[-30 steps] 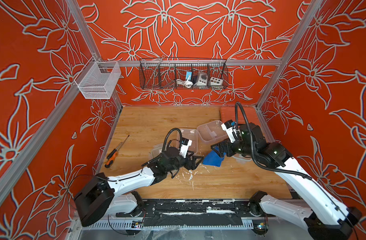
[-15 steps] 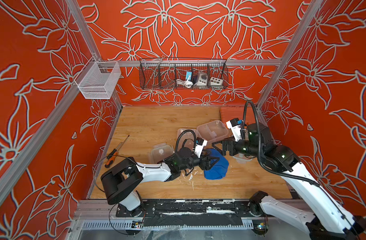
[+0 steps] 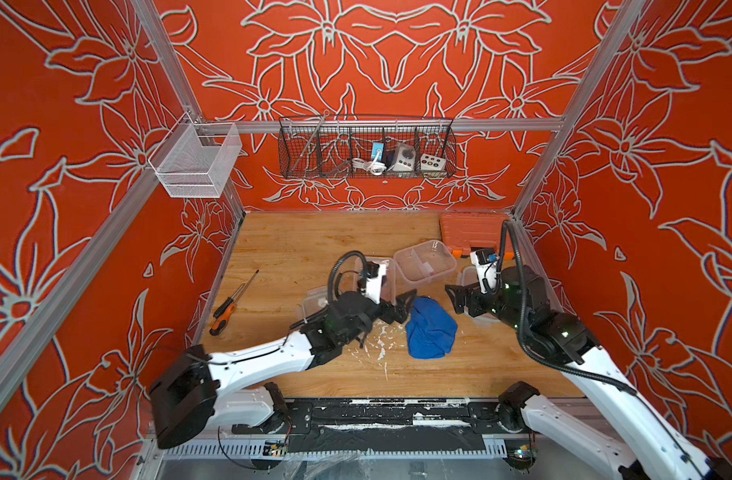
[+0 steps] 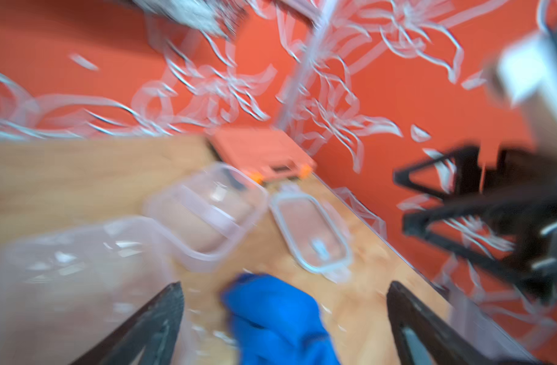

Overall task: Wipe the insides of the lunch boxes
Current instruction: Reset both arms

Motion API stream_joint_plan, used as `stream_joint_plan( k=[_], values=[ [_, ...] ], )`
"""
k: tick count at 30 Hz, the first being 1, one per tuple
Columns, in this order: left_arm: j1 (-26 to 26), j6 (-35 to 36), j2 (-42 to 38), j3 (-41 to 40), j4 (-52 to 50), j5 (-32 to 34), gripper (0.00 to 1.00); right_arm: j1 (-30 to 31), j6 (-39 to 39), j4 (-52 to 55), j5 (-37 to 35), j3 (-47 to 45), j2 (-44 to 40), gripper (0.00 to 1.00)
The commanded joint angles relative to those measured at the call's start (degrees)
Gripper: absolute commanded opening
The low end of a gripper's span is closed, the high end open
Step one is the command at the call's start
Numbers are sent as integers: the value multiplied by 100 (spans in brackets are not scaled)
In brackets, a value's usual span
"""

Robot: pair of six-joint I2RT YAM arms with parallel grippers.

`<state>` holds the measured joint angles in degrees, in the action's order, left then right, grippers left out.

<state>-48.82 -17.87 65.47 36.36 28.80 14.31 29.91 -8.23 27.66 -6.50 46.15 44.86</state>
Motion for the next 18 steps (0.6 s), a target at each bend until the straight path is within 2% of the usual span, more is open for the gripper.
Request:
stream_joint_plan(
  k=[1, 2, 4, 5, 7, 11, 13, 15, 18],
  values=[
    [1026, 341, -626, -430, -974, 933, 98, -178, 1549, -2335, -1601, -1129, 84, 98],
    [1379, 368, -817, -610, -994, 1058, 98, -318, 1558, -2821, -1789, -1350, 201, 98],
    [1747, 327, -1194, -951, -819, 1728, 98, -737, 1372, -3429, -1915, -1559, 570, 98],
    [1892, 490, -1297, -1164, -542, 1834, 98, -934, 1149, -3761, -2169, -1652, 825, 98],
    [2122, 778, -1315, -1461, -11, 1849, 98, -1263, 1161, -4341, -2052, -1840, 1253, 98],
    [2429, 1350, -933, -1419, 294, 1952, 98, -1648, 1158, -5842, -2024, -2477, 1965, 98],
    [2614, 1845, -660, -1613, 898, 1748, 98, -1753, 1246, -6526, -1856, -2777, 2280, 96],
    [2935, 2291, -541, -1926, 1608, 1196, 98, -1840, 1173, -7256, -1821, -3078, 2648, 95],
    [3571, 2334, -315, -2205, 2206, 293, 98, -1948, 1207, -9229, -1747, -3588, 3541, 95]
  ],
)
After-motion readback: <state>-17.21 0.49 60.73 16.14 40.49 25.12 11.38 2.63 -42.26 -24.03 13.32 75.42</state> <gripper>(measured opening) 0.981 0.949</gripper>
